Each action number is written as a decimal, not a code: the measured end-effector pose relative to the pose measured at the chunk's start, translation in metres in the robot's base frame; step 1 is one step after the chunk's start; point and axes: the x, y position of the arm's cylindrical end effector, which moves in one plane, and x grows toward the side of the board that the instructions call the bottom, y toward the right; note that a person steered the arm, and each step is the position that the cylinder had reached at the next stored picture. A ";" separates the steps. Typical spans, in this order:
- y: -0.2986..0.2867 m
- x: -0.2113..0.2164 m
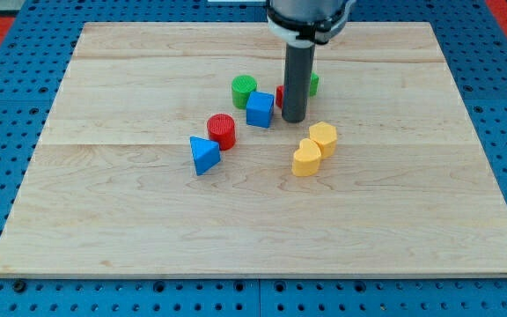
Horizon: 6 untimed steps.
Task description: Push the blue cube into the red circle
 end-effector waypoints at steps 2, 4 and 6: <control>0.011 -0.058; -0.021 -0.043; -0.092 0.031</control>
